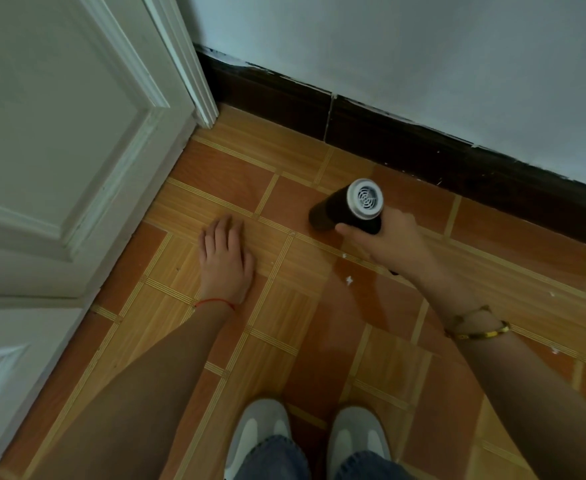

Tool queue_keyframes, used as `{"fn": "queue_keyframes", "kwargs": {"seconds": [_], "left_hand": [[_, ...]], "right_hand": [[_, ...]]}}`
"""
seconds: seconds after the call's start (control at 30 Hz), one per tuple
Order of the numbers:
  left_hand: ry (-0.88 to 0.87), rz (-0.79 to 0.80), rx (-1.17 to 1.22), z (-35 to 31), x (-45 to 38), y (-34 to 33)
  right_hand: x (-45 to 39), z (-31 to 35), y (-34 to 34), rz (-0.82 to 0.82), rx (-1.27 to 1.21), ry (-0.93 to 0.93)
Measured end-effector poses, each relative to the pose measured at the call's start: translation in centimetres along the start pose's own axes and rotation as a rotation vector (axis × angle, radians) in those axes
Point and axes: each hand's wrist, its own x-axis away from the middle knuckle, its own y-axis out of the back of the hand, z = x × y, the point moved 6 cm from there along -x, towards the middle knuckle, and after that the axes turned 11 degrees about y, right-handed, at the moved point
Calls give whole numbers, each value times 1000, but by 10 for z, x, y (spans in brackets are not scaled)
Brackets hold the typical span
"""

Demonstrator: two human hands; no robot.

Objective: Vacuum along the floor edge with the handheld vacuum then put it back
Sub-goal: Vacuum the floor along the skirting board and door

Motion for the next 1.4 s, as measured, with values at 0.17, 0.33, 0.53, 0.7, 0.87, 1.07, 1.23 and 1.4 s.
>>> {"fn": "queue_keyframes", "kwargs": {"seconds": [0.17, 0.33, 0.53, 0.7, 0.87, 1.07, 1.23, 1.4], "left_hand": [[-15, -4, -7, 2, 1, 0], [-33, -10, -33, 4, 0, -1], [-31, -8, -23, 6, 2, -1], [-26, -7, 8, 8, 0, 0], [-15, 3, 22, 9, -1, 0], [-23, 21, 31, 10, -1, -2], [-16, 26, 34, 11, -2, -2], [-23, 34, 23, 10, 0, -3]], "right_hand": [[7, 2, -4, -8, -10, 4], [6, 5, -4, -110, 30, 13], [3, 21, -34, 119, -22, 45], [-11, 19, -22, -110, 22, -6], [-22, 27, -27, -67, 4, 26], [-14, 47, -55, 375, -63, 73], [-10, 52, -60, 404, -14, 87], [-16, 38, -41, 65, 30, 51]]}}
